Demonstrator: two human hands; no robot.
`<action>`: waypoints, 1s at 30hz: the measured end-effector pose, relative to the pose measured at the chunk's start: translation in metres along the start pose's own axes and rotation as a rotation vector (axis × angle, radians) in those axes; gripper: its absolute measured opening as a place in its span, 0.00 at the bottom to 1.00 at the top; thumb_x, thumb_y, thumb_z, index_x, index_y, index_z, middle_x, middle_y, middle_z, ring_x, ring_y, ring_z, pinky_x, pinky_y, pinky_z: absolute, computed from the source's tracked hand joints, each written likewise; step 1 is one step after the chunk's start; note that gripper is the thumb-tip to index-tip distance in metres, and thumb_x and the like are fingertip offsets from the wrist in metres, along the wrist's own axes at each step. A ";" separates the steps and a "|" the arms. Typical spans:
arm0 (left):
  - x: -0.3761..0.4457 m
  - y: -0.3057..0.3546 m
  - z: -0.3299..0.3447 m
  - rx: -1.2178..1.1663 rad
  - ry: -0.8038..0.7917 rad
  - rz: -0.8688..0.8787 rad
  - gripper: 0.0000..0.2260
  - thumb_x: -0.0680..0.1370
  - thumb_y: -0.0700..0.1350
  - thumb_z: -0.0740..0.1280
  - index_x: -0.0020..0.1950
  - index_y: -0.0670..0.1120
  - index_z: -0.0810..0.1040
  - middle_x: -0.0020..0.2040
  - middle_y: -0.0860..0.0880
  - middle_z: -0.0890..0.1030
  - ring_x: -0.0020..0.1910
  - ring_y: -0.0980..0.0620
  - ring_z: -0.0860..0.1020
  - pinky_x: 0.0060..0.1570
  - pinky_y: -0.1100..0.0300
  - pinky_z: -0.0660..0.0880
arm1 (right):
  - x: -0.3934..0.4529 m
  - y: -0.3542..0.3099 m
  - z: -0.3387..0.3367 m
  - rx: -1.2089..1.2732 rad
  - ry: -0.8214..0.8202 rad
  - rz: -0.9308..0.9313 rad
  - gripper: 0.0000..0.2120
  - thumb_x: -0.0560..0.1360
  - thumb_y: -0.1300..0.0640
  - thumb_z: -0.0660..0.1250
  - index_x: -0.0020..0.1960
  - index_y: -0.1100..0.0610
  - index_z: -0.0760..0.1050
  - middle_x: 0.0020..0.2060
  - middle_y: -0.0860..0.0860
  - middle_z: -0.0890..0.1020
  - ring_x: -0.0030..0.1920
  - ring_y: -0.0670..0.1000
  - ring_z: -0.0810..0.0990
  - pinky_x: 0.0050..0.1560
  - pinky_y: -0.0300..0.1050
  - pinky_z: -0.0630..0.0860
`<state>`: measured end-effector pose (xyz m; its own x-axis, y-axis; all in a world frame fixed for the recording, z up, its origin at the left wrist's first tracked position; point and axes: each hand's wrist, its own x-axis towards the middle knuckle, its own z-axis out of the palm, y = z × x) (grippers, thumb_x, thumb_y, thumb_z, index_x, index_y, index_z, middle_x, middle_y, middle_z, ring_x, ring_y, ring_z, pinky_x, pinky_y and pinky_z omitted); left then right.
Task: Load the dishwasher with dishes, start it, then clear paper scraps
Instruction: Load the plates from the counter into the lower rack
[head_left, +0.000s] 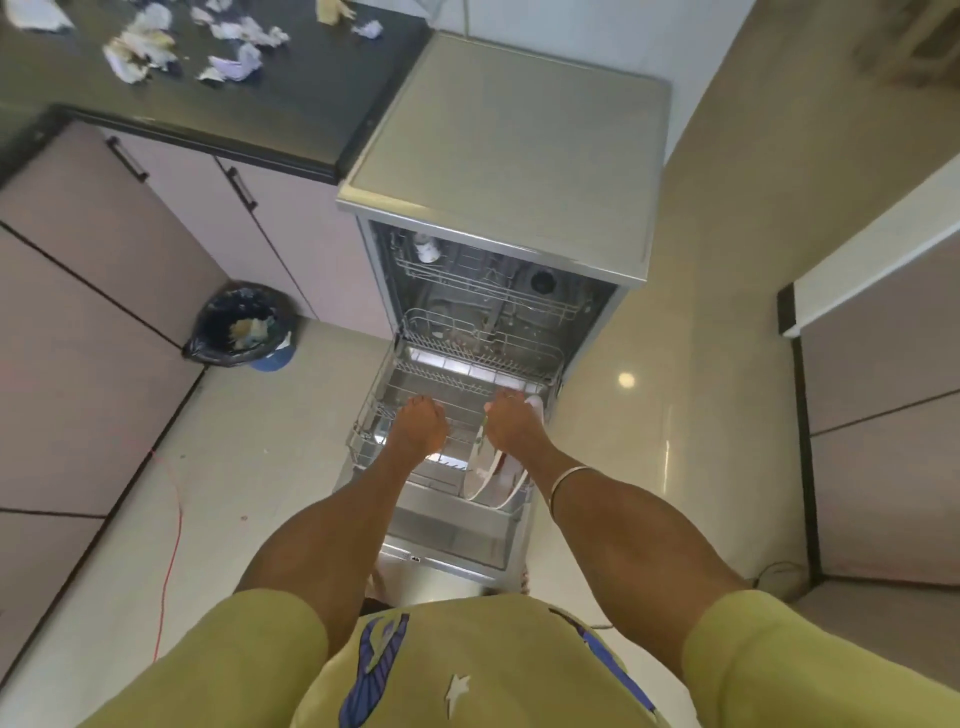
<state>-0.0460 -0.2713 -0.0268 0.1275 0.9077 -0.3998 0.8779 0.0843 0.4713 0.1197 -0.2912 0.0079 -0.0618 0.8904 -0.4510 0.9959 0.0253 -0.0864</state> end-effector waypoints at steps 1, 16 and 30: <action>-0.002 -0.008 -0.009 -0.012 0.014 -0.008 0.19 0.84 0.46 0.51 0.61 0.34 0.73 0.58 0.34 0.77 0.58 0.38 0.75 0.60 0.44 0.73 | 0.004 -0.010 0.000 -0.028 -0.011 -0.012 0.16 0.81 0.57 0.56 0.64 0.59 0.75 0.64 0.59 0.74 0.66 0.58 0.70 0.67 0.53 0.65; -0.033 -0.216 -0.147 -0.008 0.173 -0.110 0.19 0.84 0.46 0.50 0.64 0.35 0.72 0.65 0.35 0.75 0.65 0.37 0.72 0.66 0.46 0.68 | 0.053 -0.281 -0.006 0.156 0.061 -0.098 0.20 0.78 0.60 0.57 0.67 0.66 0.71 0.64 0.61 0.73 0.65 0.61 0.71 0.65 0.54 0.70; -0.028 -0.344 -0.268 -0.071 0.319 -0.228 0.15 0.83 0.42 0.53 0.60 0.34 0.74 0.59 0.33 0.77 0.58 0.34 0.75 0.58 0.44 0.72 | 0.113 -0.404 -0.041 0.094 0.090 -0.198 0.24 0.80 0.58 0.57 0.74 0.66 0.60 0.70 0.59 0.66 0.71 0.59 0.65 0.69 0.54 0.65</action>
<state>-0.4753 -0.2158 0.0330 -0.2270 0.9435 -0.2415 0.8316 0.3168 0.4561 -0.2867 -0.1817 0.0281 -0.2447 0.9093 -0.3366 0.9542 0.1644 -0.2498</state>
